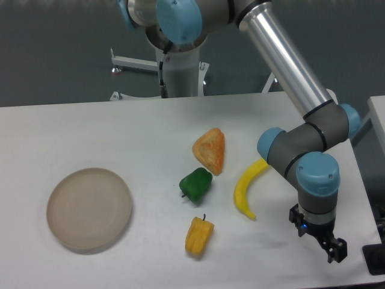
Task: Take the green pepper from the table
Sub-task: 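Move the open gripper from beside the banana toward the green pepper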
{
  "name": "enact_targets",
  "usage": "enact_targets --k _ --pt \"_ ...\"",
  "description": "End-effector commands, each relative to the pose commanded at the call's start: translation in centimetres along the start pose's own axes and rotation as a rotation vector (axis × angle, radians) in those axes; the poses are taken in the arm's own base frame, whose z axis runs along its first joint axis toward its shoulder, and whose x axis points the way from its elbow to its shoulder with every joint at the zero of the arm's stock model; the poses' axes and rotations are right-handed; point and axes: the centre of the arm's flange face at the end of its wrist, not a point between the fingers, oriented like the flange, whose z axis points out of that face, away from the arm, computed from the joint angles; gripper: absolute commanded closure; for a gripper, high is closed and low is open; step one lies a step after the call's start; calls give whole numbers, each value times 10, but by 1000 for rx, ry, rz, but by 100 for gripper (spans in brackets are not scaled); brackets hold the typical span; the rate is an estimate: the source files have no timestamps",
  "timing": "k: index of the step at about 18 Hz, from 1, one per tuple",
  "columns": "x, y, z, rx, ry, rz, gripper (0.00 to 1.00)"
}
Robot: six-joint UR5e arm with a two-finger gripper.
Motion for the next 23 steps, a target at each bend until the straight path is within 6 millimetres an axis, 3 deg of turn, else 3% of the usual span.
enact_targets --k 7,11,16,23 --pt "8 -9 -12 28 40 -49 0" --pt "28 -11 -30 62 102 -113 0" --pt "71 -5 -75 129 166 -217 0" --pt "150 -9 -112 237 300 -401 0"
